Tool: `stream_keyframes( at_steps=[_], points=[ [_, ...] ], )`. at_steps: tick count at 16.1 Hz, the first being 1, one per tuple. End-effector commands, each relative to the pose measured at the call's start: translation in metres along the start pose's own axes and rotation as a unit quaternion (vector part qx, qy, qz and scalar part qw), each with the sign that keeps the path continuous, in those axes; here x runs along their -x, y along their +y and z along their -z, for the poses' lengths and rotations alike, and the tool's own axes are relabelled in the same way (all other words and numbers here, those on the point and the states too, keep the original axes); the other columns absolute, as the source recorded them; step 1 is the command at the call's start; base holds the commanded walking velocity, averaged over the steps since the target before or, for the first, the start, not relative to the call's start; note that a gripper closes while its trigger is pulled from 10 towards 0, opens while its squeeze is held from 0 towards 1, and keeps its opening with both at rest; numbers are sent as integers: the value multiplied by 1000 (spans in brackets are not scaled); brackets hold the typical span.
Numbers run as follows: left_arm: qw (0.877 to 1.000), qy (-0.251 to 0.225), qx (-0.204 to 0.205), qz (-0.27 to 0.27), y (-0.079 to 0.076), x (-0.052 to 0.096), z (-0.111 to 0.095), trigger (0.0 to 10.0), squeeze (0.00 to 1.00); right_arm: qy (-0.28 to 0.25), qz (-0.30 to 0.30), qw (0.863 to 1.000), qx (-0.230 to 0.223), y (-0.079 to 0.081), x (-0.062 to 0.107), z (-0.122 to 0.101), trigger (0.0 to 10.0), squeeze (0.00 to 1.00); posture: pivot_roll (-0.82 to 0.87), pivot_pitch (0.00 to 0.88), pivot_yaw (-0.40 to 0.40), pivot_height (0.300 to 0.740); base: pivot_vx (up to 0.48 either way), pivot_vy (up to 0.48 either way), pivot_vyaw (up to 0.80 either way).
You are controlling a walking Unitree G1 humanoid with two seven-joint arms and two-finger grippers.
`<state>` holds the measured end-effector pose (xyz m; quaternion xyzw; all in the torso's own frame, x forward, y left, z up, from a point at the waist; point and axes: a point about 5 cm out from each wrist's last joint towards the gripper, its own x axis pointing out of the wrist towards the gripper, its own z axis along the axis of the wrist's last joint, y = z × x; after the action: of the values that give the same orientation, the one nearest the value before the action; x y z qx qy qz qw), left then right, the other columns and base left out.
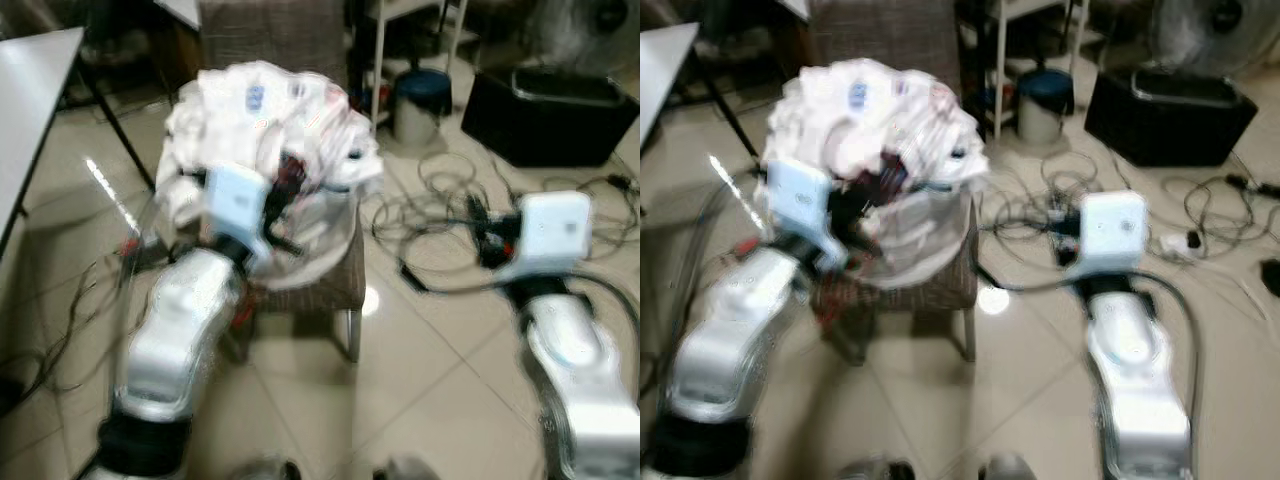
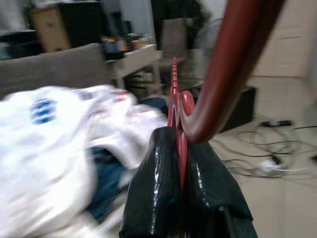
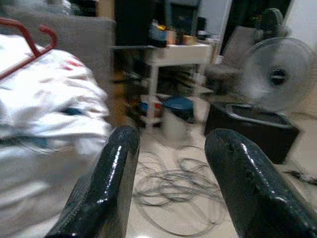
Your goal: Hang hanger
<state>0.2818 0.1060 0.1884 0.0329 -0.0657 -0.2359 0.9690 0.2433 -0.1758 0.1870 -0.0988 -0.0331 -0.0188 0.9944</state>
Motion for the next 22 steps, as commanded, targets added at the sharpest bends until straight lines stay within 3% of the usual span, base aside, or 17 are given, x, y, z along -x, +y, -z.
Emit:
stream_keyframes(
  at_steps=[1, 7, 11, 15, 19, 22],
  points=[
    [1000, -6, -14, -16, 11, 3, -3, 10000, 0, -21, -26, 999, -11, 10, 1, -8, 10000, 0, -133, 54, 64, 740, 337, 0, 0],
    [993, 5, -49, -112, 44, 6, -7, 10000, 0, -32, -64, 997, 4, 11, 0, -12, 10000, 0, -129, 62, 62, 740, 316, 0, 0],
    [994, 4, -36, -106, 44, 12, -6, 10000, 0, -28, -64, 998, 7, 10, 1, -9, 10000, 0, -126, 68, 64, 740, 317, 0, 0],
    [993, 8, -35, -112, 39, 21, -6, 10000, 0, -20, -88, 995, 44, 13, 3, -2, 10000, 0, -108, 75, 57, 740, 324, 0, 400],
    [993, 14, -38, -115, 38, 31, -5, 10000, 0, -16, -83, 996, 19, 15, 3, 2, 10000, 0, -93, 86, 47, 740, 324, 0, 400],
    [992, 15, -40, -120, 40, 30, -8, 10000, 0, -13, -92, 995, 19, 15, 4, 5, 10000, 0, -90, 92, 47, 740, 324, 0, 0]
  ],
)
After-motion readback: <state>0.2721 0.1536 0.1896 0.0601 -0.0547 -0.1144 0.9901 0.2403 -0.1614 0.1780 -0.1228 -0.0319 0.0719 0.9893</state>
